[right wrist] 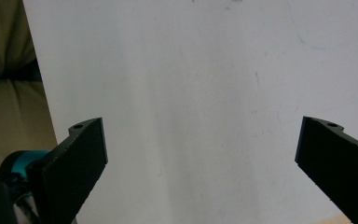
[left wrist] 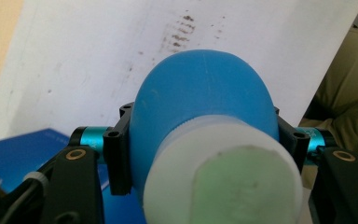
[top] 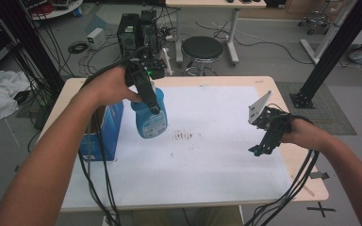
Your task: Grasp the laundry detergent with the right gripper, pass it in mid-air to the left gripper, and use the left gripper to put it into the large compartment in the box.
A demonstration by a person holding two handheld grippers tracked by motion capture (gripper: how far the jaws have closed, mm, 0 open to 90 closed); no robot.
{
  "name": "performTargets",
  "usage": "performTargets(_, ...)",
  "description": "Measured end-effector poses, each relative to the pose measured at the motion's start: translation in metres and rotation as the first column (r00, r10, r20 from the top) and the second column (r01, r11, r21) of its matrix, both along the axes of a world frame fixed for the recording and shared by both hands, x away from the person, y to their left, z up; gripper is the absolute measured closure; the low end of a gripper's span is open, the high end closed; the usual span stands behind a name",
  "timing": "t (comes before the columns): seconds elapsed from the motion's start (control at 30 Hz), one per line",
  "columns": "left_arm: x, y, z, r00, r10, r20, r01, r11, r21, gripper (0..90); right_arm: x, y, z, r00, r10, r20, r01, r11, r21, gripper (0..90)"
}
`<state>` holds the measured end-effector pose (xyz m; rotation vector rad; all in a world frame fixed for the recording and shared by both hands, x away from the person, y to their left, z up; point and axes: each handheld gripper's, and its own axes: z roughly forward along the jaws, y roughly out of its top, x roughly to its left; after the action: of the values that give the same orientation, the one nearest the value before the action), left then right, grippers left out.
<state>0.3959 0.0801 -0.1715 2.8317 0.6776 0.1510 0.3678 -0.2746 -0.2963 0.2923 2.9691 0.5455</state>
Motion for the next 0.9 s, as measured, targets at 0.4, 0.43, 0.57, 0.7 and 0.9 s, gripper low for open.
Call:
performTargets(0.4, -0.003, 0.043, 0.060, 0.9992, 0.022, 0.033, -0.021, 0.9991, -0.037, 37.9, 0.004, -0.008, 0.009, 0.9999, -0.009, -0.008, 0.009, 1.000, 0.021, 1.2)
performTargets(0.43, -0.003, 0.048, 0.065, 0.9987, 0.031, 0.040, -0.029, 0.9987, -0.041, 37.9, 0.005, -0.008, 0.009, 0.9999, -0.009, -0.011, 0.009, 1.000, 0.025, 1.2)
performTargets(0.57, -0.005, 0.072, 0.080, 0.9964, 0.069, 0.050, -0.066, 0.9958, -0.063, 37.9, 0.007, -0.011, 0.011, 0.9997, -0.023, -0.012, 0.023, 0.999, 0.033, 1.2)
performTargets(0.7, -0.007, 0.092, 0.088, 0.9934, 0.105, 0.045, -0.102, 0.9927, -0.064, 38.0, 0.009, -0.014, 0.015, 0.9994, -0.033, -0.008, 0.034, 0.998, 0.054, 1.2)
performTargets(0.9, -0.009, 0.120, 0.092, 0.9901, 0.130, 0.053, -0.126, 0.9898, -0.066, 38.0, 0.010, -0.014, 0.017, 0.9991, -0.042, -0.001, 0.042, 0.997, 0.067, 1.2)
